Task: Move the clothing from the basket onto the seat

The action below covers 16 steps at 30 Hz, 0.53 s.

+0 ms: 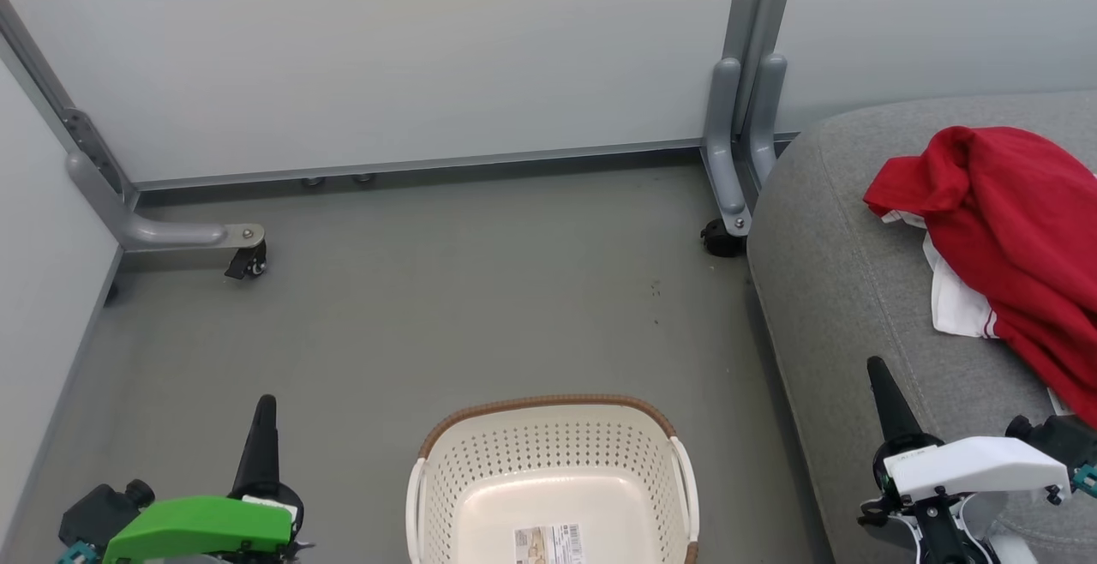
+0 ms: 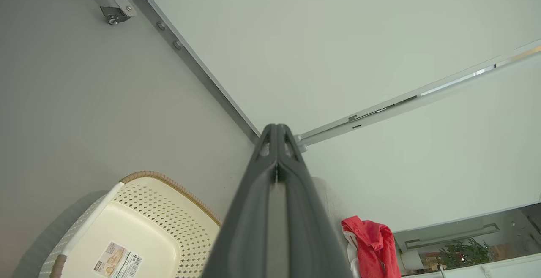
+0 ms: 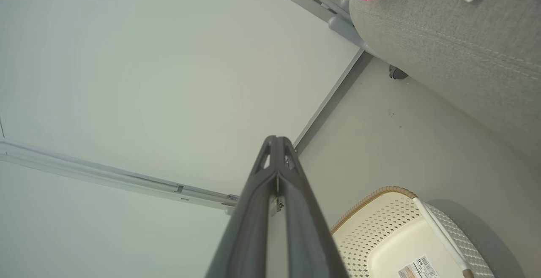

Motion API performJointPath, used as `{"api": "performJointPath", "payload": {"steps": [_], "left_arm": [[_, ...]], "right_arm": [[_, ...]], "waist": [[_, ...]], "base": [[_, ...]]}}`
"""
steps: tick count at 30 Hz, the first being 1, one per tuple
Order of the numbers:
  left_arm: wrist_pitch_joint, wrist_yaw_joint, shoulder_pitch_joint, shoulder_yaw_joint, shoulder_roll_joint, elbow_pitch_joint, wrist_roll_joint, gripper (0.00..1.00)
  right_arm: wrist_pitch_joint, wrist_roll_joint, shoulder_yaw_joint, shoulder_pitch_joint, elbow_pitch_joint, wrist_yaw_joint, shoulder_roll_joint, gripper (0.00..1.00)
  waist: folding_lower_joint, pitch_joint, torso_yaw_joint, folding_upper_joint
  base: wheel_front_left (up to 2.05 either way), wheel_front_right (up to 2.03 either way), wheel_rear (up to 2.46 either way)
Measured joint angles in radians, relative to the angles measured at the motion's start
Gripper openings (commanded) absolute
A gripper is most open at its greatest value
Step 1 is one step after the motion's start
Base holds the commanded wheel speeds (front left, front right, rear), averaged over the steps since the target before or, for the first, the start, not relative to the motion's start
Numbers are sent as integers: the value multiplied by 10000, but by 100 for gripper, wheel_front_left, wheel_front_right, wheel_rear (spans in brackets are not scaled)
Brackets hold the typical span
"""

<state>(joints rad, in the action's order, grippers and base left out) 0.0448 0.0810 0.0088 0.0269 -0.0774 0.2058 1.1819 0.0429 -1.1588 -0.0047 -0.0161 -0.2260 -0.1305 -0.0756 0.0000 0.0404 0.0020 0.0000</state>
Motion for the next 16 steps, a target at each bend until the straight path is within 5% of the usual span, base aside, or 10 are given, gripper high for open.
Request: {"api": "performJointPath", "payload": {"steps": [16], "left_arm": [[-414,159,-325,-316,-2,134,1478,0]], "right_arm": [[-416,-1555,-224,-296,-46,0,-2,0]], "waist": [[0,-120,-5,0]], "base": [[0,0,0]]}}
